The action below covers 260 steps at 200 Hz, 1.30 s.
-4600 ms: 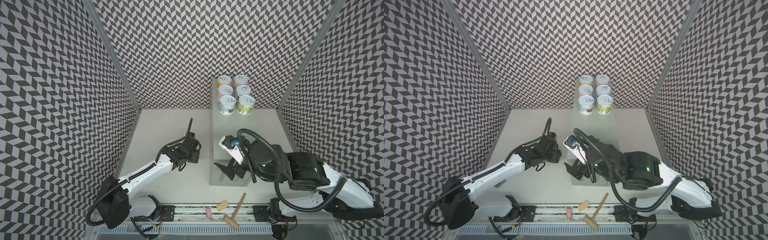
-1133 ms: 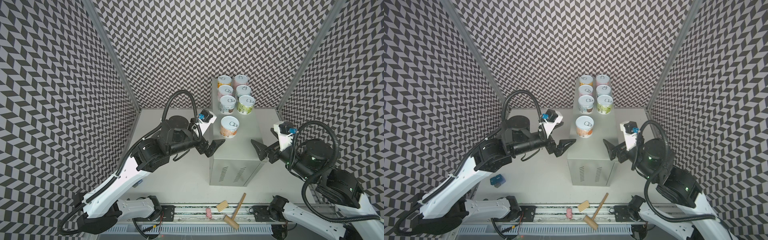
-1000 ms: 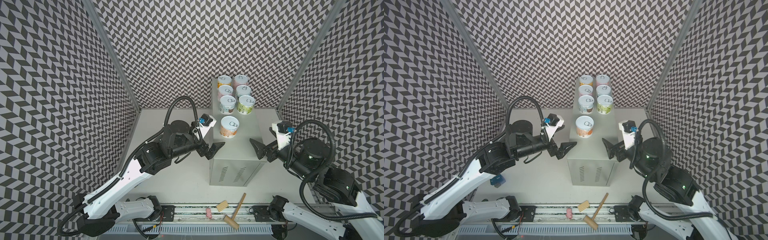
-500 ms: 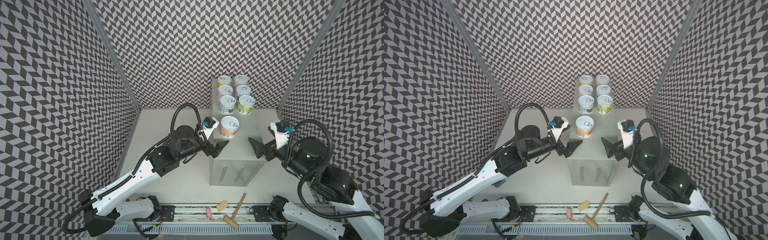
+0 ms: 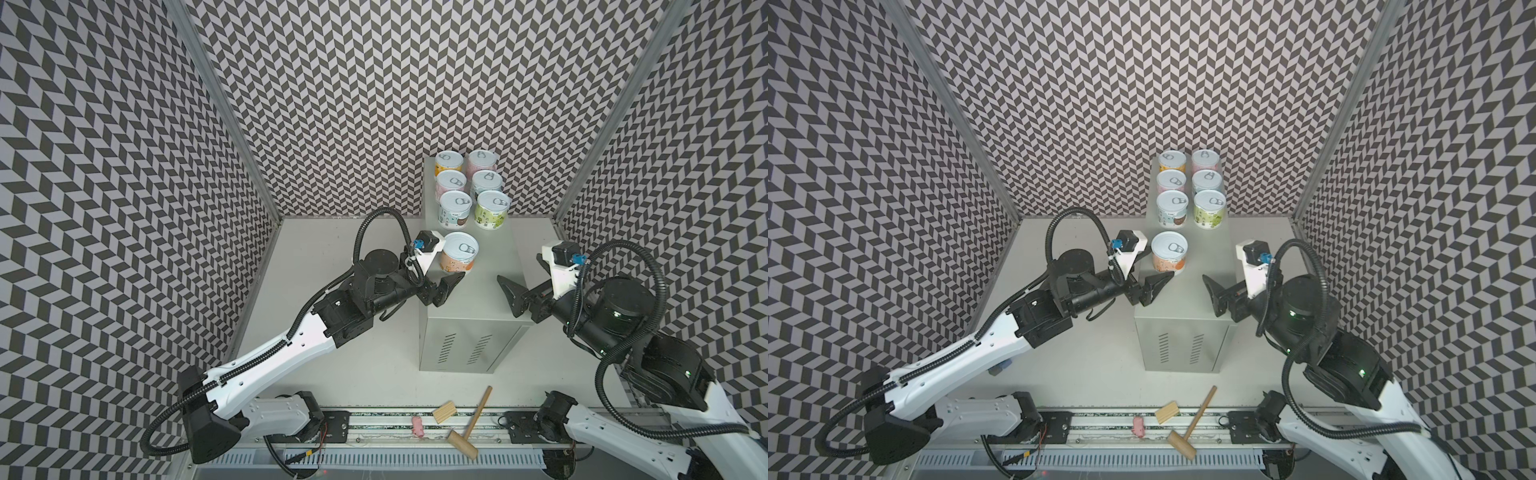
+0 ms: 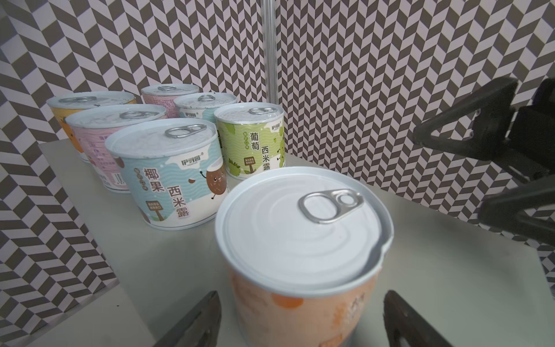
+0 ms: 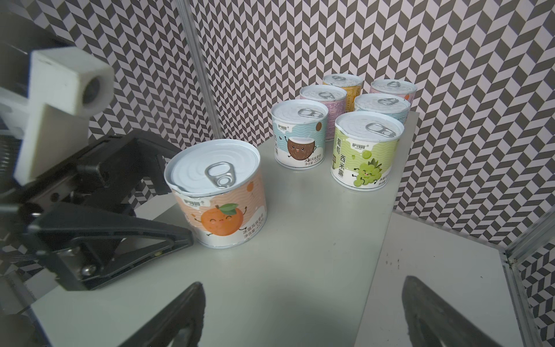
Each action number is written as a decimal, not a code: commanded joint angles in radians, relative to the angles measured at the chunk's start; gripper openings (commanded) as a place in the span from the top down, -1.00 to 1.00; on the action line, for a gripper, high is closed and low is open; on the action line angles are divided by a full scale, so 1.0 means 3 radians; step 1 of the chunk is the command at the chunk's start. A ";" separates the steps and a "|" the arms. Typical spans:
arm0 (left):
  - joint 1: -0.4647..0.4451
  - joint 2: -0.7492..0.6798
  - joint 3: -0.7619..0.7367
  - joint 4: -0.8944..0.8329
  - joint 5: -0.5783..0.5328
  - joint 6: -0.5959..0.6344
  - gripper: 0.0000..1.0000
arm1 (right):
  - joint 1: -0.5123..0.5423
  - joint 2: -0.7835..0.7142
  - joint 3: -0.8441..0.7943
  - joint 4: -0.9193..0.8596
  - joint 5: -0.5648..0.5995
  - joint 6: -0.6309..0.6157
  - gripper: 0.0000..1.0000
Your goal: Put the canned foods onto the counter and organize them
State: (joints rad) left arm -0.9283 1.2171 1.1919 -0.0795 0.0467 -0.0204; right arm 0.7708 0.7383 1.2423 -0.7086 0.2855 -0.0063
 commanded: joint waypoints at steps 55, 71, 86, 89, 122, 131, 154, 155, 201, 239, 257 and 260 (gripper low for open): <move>0.0064 0.0039 0.0205 -0.0104 -0.0038 0.0042 -0.78 | -0.0003 -0.0113 -0.0078 0.0168 0.0097 0.0052 -0.99; 0.0095 -0.0084 0.0210 -0.0166 -0.0015 0.0057 -0.89 | -0.0004 -0.0132 -0.0102 0.0189 0.0098 0.0047 -0.99; 0.0124 -0.0166 0.0301 -0.0360 -0.0028 0.0083 -0.96 | -0.0008 -0.0126 -0.0107 0.0194 0.0100 0.0052 -0.98; 0.0132 -0.0185 0.0319 -0.0402 -0.0038 0.0093 -0.96 | -0.0006 -0.0125 -0.0108 0.0194 0.0092 0.0052 -0.98; 0.0413 -0.0332 0.0508 -0.0665 -0.0031 0.0073 -0.99 | -0.0005 -0.0144 -0.0127 0.0226 0.0084 0.0052 -0.98; 0.0529 -0.0313 0.0601 -0.0701 0.0048 0.0032 -0.99 | -0.0003 -0.0144 -0.0139 0.0243 0.0074 0.0054 -0.98; 0.0733 -0.0078 0.1029 -0.0900 0.0125 -0.0053 -0.98 | -0.0003 -0.0126 -0.0167 0.0258 0.0058 0.0067 -0.99; 0.0737 -0.0060 0.1054 -0.0916 0.0122 -0.0059 -0.99 | -0.0005 -0.0128 -0.0170 0.0259 0.0057 0.0069 -0.99; 0.0888 0.0911 0.2514 -0.1813 -0.0137 -0.0446 -0.99 | -0.0003 -0.0142 -0.0163 0.0228 0.0075 0.0087 -0.98; 0.1059 0.1571 0.3553 -0.2435 0.0006 -0.0933 -0.99 | -0.0005 -0.0150 -0.0160 0.0194 0.0093 0.0097 -0.99; 0.1147 0.1693 0.3674 -0.2485 0.0132 -0.1119 -1.00 | -0.0003 -0.0170 -0.0164 0.0190 0.0081 0.0109 -0.98; 0.1158 0.1699 0.3668 -0.2476 0.0151 -0.1136 -1.00 | -0.0003 -0.0174 -0.0169 0.0192 0.0079 0.0113 -0.98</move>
State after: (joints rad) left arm -0.6163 1.7039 2.2364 -0.7063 0.0479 -0.2470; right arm 0.7708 0.7052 1.1938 -0.6945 0.2996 0.0109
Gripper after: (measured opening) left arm 0.996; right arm 0.992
